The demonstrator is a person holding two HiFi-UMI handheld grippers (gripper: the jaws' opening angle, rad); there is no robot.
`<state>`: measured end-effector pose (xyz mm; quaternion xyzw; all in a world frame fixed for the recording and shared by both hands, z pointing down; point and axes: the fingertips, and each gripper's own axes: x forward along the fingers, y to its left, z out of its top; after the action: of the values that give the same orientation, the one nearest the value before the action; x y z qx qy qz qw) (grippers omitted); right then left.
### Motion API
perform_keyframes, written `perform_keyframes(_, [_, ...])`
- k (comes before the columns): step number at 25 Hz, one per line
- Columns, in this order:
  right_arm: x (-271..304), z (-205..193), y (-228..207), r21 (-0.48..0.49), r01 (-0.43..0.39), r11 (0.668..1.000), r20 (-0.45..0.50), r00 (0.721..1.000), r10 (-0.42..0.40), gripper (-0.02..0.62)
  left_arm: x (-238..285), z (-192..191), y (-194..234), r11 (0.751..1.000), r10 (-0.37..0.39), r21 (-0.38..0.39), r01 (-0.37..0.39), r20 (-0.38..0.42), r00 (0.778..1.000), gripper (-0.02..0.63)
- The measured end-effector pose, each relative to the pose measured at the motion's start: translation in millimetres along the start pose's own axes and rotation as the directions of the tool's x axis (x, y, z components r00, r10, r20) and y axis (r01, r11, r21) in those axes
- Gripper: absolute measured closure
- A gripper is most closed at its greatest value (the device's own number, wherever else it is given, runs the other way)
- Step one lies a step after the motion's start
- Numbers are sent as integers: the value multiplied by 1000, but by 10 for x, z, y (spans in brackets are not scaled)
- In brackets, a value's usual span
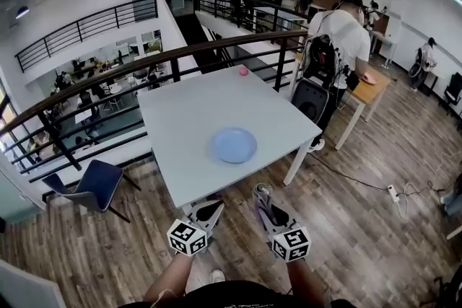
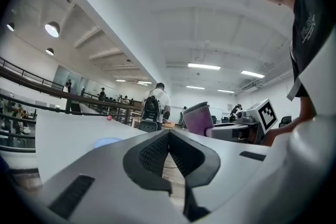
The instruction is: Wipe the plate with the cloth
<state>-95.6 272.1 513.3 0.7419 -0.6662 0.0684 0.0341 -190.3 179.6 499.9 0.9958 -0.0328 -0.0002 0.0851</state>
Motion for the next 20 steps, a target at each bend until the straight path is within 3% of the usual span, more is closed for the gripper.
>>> perform_keyframes(9, [119, 92, 30, -11, -2, 1000, 29, 1000, 3, 485, 4, -4, 54, 999, -14, 33, 14, -11, 1000, 594])
perform_keyframes(17, [440, 135, 123, -22, 4, 1000, 31, 1000, -3, 485, -39, 73, 393, 999, -1, 39, 1, 1, 1000, 594])
perform_keyframes(20, [564, 157, 115, -30, 42, 999, 33, 999, -41, 485, -62, 82, 542, 1000, -2, 24, 2, 0, 1000, 594])
